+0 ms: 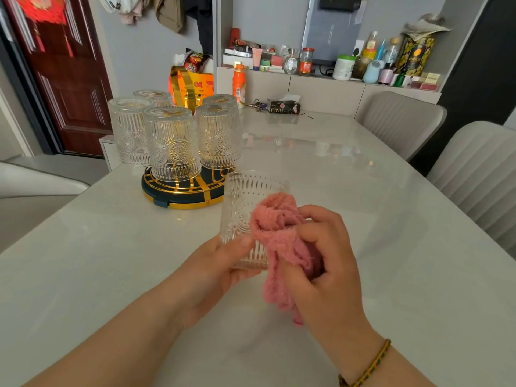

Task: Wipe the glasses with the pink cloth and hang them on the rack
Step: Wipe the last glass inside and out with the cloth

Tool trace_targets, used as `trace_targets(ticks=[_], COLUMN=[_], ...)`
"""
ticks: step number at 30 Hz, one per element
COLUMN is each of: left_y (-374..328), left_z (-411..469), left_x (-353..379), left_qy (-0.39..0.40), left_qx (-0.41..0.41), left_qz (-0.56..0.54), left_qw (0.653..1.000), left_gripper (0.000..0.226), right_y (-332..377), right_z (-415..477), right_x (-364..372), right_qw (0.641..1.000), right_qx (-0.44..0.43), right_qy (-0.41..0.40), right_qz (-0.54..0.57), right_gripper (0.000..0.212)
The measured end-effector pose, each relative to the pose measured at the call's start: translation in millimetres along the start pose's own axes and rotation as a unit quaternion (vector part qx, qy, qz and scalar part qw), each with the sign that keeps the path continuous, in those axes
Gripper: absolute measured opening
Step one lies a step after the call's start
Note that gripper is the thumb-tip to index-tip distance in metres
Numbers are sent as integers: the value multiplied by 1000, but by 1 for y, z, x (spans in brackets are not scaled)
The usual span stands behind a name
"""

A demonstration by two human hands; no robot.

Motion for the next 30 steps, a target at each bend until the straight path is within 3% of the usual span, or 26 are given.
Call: trace_targets(ticks=[2,6,9,12,14,16,18,24,27,30], left_y=[0,-2,-5,-5,-2,0,0,4,1,2], left_z=[-1,-5,-4,2,5,6,4,1,2,2], left_x=[3,9,9,-3,-8,-7,0,7,8,6], left_qy=[15,35,22,-18,-34,-25,7,39,25,-12], left_qx=[4,13,24,15,-5,-21,-21,-32,-21,-23], left_qz=[-2,-24,-52,-103,-115,-86,-54,-66,-117,-186], left_qw=[1000,999,998,994,993,996,998,997,993,982], left_gripper=[93,94,91,76,72,60,57,67,75,92], right_y=[-1,-32,-44,-38,-21,-6,-3,-33,-44,-42], right_z=[4,8,2,-4,-4,-3,0,8,1,-8], right_x=[-4,-16,-12,-2,3,5,0,-20,-14,-1], right_qw=[1000,967,947,958,981,994,996,969,948,954], right_qx=[9,206,284,254,170,85,58,193,272,274], right_qy=[-5,-73,-61,-24,9,35,21,-95,-90,-42], right_qz=[13,131,139,130,92,62,59,123,139,112], right_gripper=[18,16,26,10,11,10,10,18,22,17])
Point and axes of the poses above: each hand's wrist, its own z-axis towards the middle knuckle, its own x-axis out of the palm, y = z × x, the point moved 6 cm from there along z, towards the middle knuckle, and after that the axes turned 7 degrees about -y, right-handed, at the moved point
